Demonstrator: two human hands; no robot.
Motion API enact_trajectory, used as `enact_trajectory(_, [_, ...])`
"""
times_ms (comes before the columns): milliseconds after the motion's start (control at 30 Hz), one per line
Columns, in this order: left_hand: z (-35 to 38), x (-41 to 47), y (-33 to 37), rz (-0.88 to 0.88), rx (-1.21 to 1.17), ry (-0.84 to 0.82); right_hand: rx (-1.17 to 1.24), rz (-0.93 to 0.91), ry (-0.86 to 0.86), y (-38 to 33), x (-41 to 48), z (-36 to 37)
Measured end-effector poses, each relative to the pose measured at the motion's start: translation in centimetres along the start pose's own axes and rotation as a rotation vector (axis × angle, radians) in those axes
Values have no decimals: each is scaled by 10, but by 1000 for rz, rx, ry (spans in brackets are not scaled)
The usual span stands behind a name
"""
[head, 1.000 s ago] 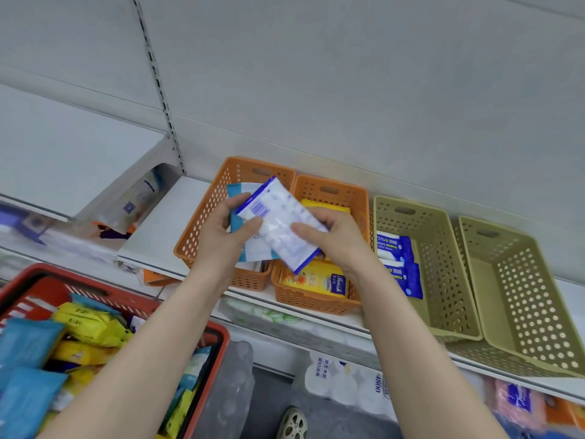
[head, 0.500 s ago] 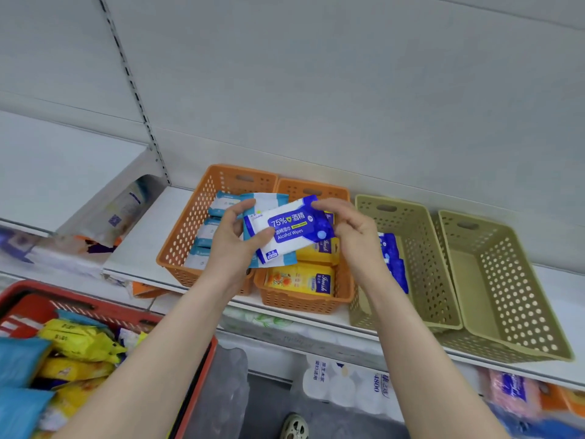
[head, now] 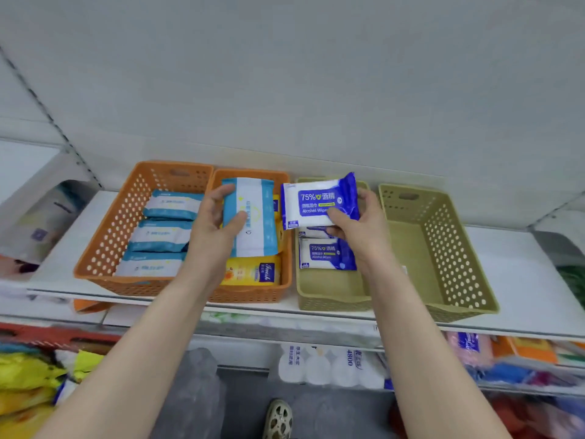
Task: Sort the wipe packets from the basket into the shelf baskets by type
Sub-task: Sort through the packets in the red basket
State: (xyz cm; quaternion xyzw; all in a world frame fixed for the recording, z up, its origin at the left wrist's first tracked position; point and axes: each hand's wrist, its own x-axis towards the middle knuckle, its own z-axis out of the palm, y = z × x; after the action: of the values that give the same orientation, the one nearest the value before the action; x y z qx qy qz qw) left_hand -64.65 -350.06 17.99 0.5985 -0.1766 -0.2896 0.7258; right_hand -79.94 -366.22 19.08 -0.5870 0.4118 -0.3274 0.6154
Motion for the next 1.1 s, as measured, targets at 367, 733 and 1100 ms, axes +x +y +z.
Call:
enact_trajectory(367, [24,0,-9,-47,-9,40,-916,374,-325,64,6,-35])
enact_trajectory(733, [24,-6,-11,-75,-13,21,-1608,206,-609,69,20,-22])
enact_trajectory(1100, [27,-7,-15,-84,-2,-80,-447,47,-325,-6,11,4])
